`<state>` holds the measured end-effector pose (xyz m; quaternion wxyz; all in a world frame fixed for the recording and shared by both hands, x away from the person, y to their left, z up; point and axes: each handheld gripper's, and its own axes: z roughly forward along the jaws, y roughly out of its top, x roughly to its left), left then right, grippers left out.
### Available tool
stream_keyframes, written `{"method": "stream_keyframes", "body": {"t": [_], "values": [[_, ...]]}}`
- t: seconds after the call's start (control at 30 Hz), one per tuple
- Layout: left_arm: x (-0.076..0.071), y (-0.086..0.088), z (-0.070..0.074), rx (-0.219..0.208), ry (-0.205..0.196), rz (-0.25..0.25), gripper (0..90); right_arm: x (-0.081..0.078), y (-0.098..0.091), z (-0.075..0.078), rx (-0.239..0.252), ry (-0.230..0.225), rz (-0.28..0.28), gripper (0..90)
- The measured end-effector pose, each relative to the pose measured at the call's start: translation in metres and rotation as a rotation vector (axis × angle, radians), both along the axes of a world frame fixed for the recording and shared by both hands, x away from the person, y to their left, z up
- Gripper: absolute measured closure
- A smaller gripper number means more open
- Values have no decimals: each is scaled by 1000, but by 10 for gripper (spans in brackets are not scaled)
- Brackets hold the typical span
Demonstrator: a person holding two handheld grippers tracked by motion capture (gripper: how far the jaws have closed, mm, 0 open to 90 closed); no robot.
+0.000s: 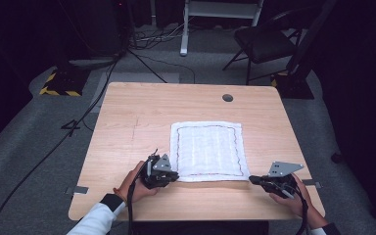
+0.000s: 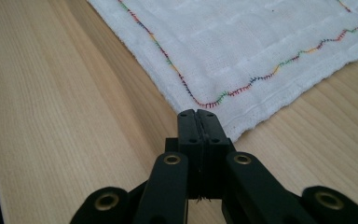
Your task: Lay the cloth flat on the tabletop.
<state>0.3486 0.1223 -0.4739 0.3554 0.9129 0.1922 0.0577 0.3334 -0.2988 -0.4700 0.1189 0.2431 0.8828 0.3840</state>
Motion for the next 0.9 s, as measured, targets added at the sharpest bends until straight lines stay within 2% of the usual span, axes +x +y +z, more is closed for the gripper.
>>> {"method": "stream_keyframes", "body": {"t": [0.07, 0.23, 0.33, 0.4, 0.47, 0.5, 0.57, 0.6, 0.67, 0.73, 0.9], "values": [[-2, 1, -2, -3, 16, 1, 814, -3, -3, -2, -12, 8, -18, 893], [-8, 6, -2, -15, 22, 13, 813, -5, -11, -4, -7, 17, -51, 891], [-9, 11, 1, -28, 12, 33, 794, -7, -16, -3, 14, 10, -76, 841], [-7, 14, 3, -37, 2, 47, 777, -9, -18, -1, 22, 2, -83, 758], [-3, 16, 5, -38, -16, 82, 719, -10, -20, 2, 37, -16, -105, 712], [-3, 16, 5, -38, -16, 82, 693, -10, -20, 3, 40, -26, -117, 689], [3, 17, 6, -44, -25, 116, 622, -9, -20, 6, 56, -34, -132, 674], [6, 19, 6, -45, -30, 138, 622, -9, -20, 6, 56, -34, -132, 668], [13, 21, 7, -53, -44, 177, 523, -7, -17, 8, 61, -47, -127, 635], [22, 23, 6, -63, -40, 212, 457, -6, -12, 9, 58, -49, -116, 619], [48, 24, 4, -52, -30, 289, 281, -1, 8, 9, 50, -51, -73, 558]]}}
